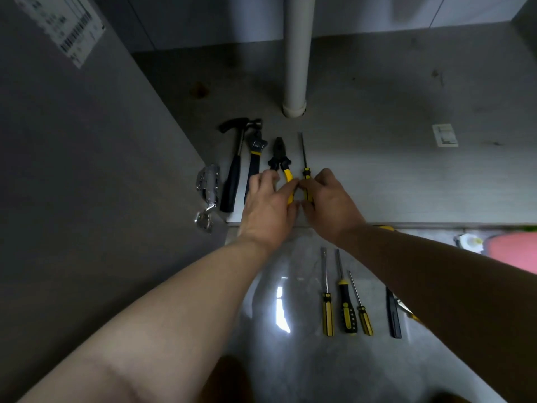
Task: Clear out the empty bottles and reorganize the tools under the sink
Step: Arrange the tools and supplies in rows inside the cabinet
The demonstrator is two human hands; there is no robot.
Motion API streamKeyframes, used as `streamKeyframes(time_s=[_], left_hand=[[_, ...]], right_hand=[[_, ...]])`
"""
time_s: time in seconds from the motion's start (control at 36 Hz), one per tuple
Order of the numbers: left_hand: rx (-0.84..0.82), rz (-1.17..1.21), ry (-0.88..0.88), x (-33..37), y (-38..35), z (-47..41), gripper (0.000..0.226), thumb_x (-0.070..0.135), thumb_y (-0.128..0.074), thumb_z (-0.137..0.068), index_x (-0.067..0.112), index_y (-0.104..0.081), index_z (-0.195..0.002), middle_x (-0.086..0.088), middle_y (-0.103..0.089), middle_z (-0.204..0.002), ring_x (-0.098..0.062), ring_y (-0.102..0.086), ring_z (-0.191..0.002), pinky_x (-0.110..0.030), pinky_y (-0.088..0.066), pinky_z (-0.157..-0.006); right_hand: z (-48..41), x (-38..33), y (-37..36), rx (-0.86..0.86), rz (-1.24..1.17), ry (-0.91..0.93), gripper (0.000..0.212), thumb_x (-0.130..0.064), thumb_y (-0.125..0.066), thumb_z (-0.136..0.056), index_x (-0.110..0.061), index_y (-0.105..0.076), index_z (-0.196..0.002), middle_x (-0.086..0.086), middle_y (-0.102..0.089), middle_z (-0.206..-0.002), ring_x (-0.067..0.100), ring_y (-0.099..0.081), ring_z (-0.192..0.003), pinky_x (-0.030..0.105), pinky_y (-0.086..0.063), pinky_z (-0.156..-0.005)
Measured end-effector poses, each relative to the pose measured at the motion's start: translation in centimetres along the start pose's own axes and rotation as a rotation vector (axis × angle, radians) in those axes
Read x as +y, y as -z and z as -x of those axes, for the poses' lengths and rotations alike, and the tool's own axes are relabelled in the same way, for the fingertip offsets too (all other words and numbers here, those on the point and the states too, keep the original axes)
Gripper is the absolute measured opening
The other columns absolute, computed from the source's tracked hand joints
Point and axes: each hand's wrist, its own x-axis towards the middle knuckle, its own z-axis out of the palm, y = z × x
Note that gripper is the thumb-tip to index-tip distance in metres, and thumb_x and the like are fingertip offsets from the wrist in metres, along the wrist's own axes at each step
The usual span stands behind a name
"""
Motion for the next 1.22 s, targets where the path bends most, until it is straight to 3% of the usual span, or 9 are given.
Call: streamKeyframes(time_s=[0.19, 0.33, 0.5, 0.67, 0.81, 0.89, 0.97, 1.11, 1.22], left_hand=[[0.023, -0.008, -0.015, -0.3, 0.2, 0.5, 0.049, 0.033, -0.058, -0.098, 0.027, -0.053, -0.146, -0.009, -0.041, -0.140, -0.027, -0.033, -0.133, -0.039, -0.041, -0.109], [0.123, -0.142, -0.043, 0.6, 0.1, 1.5, 0.035, 0.030, -0.055, -0.096, 0.024, -0.059, -0.130, -0.006, -0.047, -0.126, -0.027, -0.045, -0.116, -0.039, -0.043, -0.094], [-0.091, -0.232, -0.534, 2.2, -2.5, 6.3, 0.035, 0.029, -0.057, -0.085, 0.017, -0.048, -0.116, -0.008, -0.052, -0.107, -0.028, -0.048, -0.096, -0.040, -0.042, -0.080], [-0.724, 0.029, -0.394, 1.8, -6.2, 10.7, 0.052, 0.035, -0.048, -0.102, 0.035, -0.033, -0.151, -0.003, -0.053, -0.129, -0.025, -0.055, -0.115, -0.035, -0.046, -0.093], [-0.953, 0.123, -0.386, 1.6, -7.9, 12.1, 0.055, 0.036, -0.057, -0.099, 0.039, -0.038, -0.151, -0.007, -0.051, -0.137, -0.027, -0.052, -0.124, -0.036, -0.043, -0.106], [-0.933, 0.136, -0.383, 1.6, -8.3, 12.7, 0.058, 0.032, -0.060, -0.098, 0.033, -0.039, -0.152, -0.010, -0.048, -0.138, -0.028, -0.053, -0.121, -0.031, -0.041, -0.104], [-0.869, 0.135, -0.336, 1.8, -8.7, 13.0, 0.053, 0.030, -0.063, -0.096, 0.021, -0.046, -0.146, -0.011, -0.048, -0.134, -0.030, -0.054, -0.118, -0.030, -0.041, -0.096], [-0.770, 0.117, -0.219, 2.0, -8.7, 13.1, 0.031, 0.020, -0.060, -0.094, 0.014, -0.056, -0.124, -0.014, -0.051, -0.126, -0.032, -0.055, -0.113, -0.027, -0.040, -0.086], [-0.780, 0.131, -0.228, 1.5, -7.8, 12.6, 0.018, 0.015, -0.057, -0.093, 0.014, -0.058, -0.111, -0.009, -0.054, -0.123, -0.029, -0.056, -0.111, -0.030, -0.045, -0.091]], right_hand=[[0.7, 1.0, 0.0, 0.026, 0.009, 0.065, 0.048, -0.015, -0.058, -0.094, -0.016, -0.051, -0.142, 0.011, -0.044, -0.122, 0.028, -0.052, -0.109, 0.034, -0.050, -0.084], [3.1, 2.0, 1.2, 0.079, 0.094, 0.152, 0.020, -0.020, -0.052, -0.095, -0.016, -0.046, -0.113, 0.002, -0.043, -0.104, 0.018, -0.044, -0.069, 0.027, -0.031, -0.055], [8.9, 4.7, 1.2, -0.134, 0.383, 0.256, 0.027, -0.039, -0.035, -0.095, -0.022, -0.057, -0.096, 0.000, -0.064, -0.072, 0.024, -0.063, -0.056, 0.023, -0.033, -0.045], [13.2, 6.7, -2.1, -0.558, 0.405, -0.183, 0.032, -0.054, -0.047, -0.094, -0.025, -0.061, -0.092, -0.006, -0.057, -0.072, 0.015, -0.061, -0.068, 0.031, -0.054, -0.063], [14.0, 6.5, -3.8, -0.707, 0.327, -0.363, 0.032, -0.046, -0.069, -0.086, -0.018, -0.065, -0.102, -0.001, -0.064, -0.084, 0.020, -0.070, -0.083, 0.036, -0.061, -0.076], [13.7, 5.6, -4.0, -0.711, 0.269, -0.447, 0.026, -0.041, -0.072, -0.086, -0.016, -0.062, -0.090, 0.006, -0.071, -0.093, 0.026, -0.073, -0.086, 0.039, -0.062, -0.078], [13.0, 5.3, -4.1, -0.741, 0.086, -0.639, 0.028, -0.033, -0.067, -0.091, -0.011, -0.062, -0.074, 0.008, -0.072, -0.068, 0.021, -0.074, -0.060, 0.035, -0.064, -0.066], [11.7, 5.1, -3.5, -0.936, -0.111, -0.870, 0.039, -0.034, -0.072, -0.090, 0.004, -0.068, -0.094, 0.008, -0.075, -0.067, 0.015, -0.072, -0.056, 0.024, -0.061, -0.060], [11.9, 5.8, -2.0, -0.977, -0.196, -0.720, 0.030, -0.028, -0.071, -0.090, 0.001, -0.072, -0.099, 0.005, -0.077, -0.072, 0.015, -0.076, -0.067, 0.020, -0.059, -0.056]])
